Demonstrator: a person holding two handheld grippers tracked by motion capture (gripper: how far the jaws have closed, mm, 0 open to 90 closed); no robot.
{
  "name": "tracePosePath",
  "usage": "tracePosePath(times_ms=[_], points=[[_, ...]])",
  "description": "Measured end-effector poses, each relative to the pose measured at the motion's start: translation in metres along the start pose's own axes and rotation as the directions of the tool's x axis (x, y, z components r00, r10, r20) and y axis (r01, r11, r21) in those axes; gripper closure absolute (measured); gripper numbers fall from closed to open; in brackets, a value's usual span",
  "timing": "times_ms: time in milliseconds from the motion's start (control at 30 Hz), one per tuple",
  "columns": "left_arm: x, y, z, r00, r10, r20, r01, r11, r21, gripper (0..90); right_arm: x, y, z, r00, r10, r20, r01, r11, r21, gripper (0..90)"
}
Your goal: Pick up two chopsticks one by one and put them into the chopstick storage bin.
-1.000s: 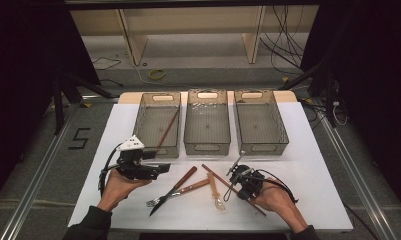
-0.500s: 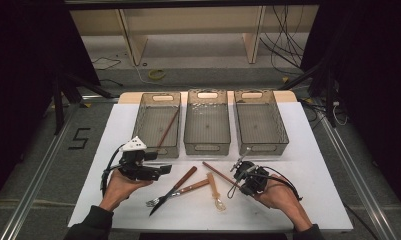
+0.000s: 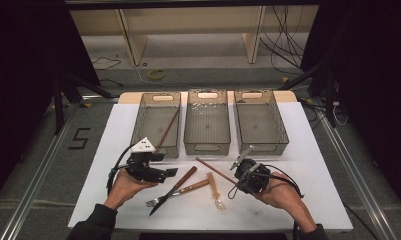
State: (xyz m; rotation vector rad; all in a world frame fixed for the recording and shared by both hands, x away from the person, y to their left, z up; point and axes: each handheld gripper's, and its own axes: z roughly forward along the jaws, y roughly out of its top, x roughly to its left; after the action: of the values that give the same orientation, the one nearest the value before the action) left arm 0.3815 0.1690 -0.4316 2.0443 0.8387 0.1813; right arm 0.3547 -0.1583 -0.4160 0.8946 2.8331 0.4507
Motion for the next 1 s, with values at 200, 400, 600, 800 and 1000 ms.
tracePosePath(times_ms=[200,400,600,800,1000], points=[[-0.013,0.009,0.012,0.9911,0.127,0.039,-0.129,0.9905,0.047,20.4,0.013,0.005,-0.008,0.9979,-0.064,-0.01,0.064,0.998,-0.017,85.5],[-0.025,0.016,0.018,0.9667,0.242,0.085,-0.249,0.9637,0.096,22.2,0.028,0.01,-0.012,0.9898,-0.14,-0.027,0.139,0.99,-0.03,85.5],[-0.035,0.018,0.018,0.9376,0.319,0.138,-0.337,0.9326,0.13,24.6,0.042,0.014,-0.017,0.98,-0.197,-0.03,0.195,0.979,-0.053,85.5],[-0.043,0.018,0.018,0.9091,0.38,0.171,-0.407,0.8977,0.169,27.9,0.052,0.017,-0.02,0.9674,-0.251,-0.031,0.249,0.967,-0.06,85.5],[-0.052,0.017,0.018,0.8754,0.433,0.215,-0.474,0.8559,0.207,36.8,0.057,0.018,-0.019,0.953,-0.3,-0.041,0.297,0.953,-0.065,85.4]])
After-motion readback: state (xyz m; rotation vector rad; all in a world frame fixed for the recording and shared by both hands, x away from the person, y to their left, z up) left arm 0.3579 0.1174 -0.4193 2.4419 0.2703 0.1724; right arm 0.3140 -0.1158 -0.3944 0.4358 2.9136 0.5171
